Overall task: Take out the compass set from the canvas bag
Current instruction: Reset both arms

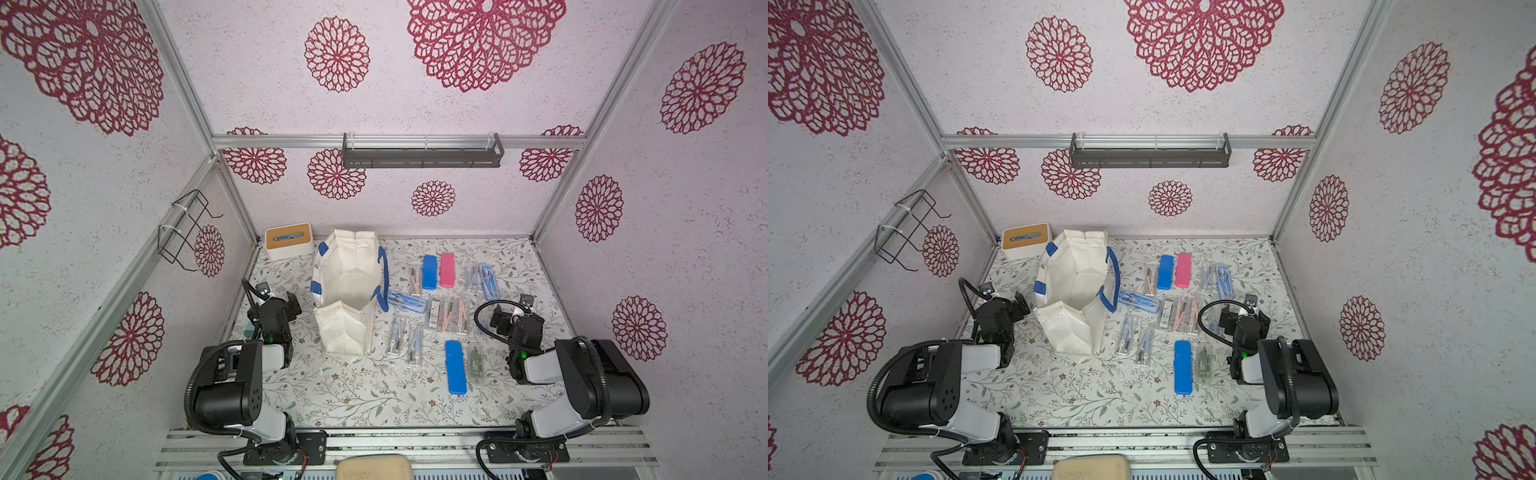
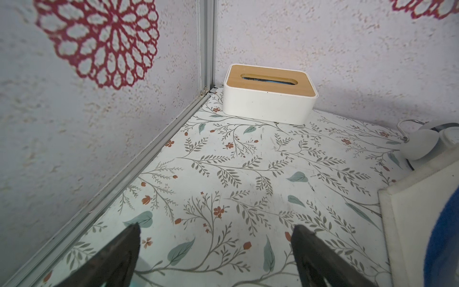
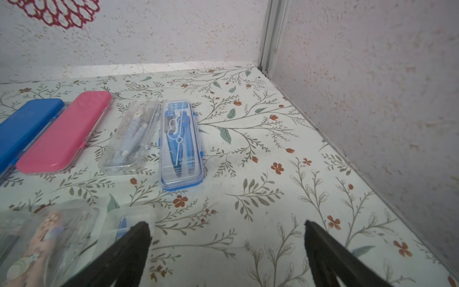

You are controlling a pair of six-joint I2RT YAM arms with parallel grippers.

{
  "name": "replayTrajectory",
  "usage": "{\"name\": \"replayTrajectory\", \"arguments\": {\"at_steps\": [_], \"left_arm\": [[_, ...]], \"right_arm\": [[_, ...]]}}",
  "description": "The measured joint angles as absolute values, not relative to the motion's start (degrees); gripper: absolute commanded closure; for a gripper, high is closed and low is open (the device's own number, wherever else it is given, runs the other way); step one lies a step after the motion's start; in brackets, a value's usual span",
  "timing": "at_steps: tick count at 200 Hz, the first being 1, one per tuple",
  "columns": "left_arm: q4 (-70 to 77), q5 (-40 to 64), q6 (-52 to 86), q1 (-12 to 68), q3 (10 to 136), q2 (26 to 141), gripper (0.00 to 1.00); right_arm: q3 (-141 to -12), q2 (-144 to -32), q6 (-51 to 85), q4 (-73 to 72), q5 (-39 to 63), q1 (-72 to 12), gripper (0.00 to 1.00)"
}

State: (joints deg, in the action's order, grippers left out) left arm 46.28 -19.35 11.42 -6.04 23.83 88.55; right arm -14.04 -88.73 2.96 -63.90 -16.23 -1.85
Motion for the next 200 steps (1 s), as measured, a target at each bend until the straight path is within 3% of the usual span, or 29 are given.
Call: {"name": "replayTrajectory", "arguments": {"at_steps": [200], "left_arm": [[46.0,-19.4,10.9,-6.0,24.4,88.6,0.03]], "right_arm": [[-14.1,-88.8,2.5,-65.7,-15.9,-1.9,0.01]]}}
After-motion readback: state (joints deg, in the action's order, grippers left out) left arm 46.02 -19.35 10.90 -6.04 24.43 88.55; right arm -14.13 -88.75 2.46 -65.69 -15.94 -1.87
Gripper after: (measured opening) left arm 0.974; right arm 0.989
